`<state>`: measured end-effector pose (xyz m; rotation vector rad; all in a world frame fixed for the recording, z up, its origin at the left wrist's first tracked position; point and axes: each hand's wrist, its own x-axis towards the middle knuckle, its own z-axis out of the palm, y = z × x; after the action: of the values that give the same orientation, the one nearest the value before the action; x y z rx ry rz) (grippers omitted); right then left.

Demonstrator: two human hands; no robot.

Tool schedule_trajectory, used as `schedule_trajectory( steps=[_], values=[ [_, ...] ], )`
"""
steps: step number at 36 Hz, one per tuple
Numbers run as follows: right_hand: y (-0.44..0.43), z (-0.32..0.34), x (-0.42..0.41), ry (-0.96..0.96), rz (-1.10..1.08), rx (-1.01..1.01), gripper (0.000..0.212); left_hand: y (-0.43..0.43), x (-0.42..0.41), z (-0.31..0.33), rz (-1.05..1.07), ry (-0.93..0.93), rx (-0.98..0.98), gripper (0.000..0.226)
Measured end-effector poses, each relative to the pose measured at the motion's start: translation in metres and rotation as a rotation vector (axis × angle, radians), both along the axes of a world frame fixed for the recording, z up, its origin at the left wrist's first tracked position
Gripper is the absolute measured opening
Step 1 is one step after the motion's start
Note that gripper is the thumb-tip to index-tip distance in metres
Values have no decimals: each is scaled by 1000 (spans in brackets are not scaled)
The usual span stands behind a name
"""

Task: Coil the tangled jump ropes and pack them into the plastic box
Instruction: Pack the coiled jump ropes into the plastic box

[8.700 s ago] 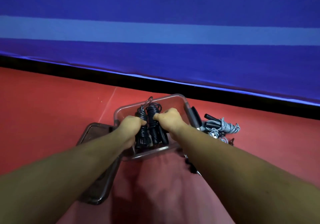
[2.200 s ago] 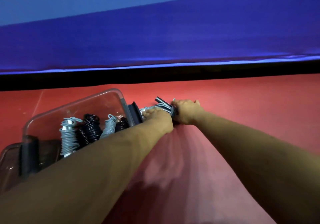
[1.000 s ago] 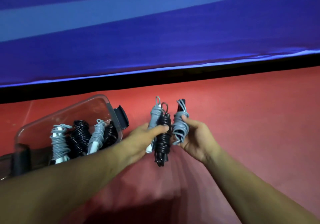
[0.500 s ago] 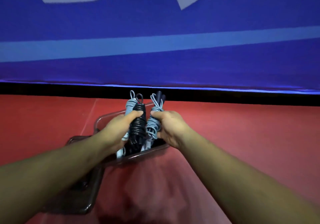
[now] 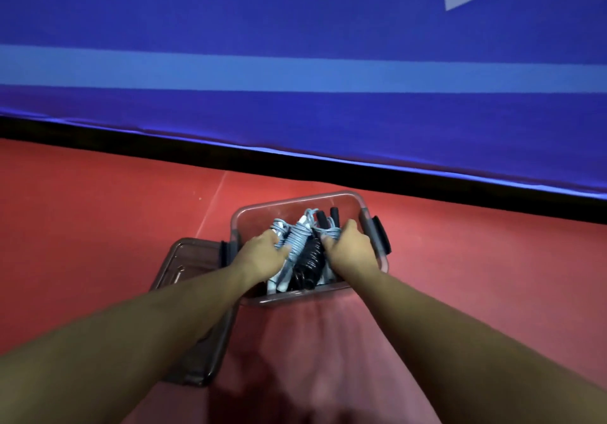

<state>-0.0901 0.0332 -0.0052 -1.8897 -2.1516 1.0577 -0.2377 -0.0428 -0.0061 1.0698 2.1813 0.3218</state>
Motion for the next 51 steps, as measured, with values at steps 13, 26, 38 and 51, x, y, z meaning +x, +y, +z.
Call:
schedule_trajectory(
  steps=[13,26,38,51],
  values=[
    [-55,15,-11,158,423,672,25,-50,-44,25,51,-51,340,9],
    [-168,10,-95,113,412,5,23,-141,-123,-53,490,-146,-121,57],
    [-202,-52,-118,36,102,-497,63,-152,-121,-63,539,-94,-253,69],
    [-199,-58,-112,651,-441,-895,14,-191,-166,-49,845,-309,35,27]
  ],
)
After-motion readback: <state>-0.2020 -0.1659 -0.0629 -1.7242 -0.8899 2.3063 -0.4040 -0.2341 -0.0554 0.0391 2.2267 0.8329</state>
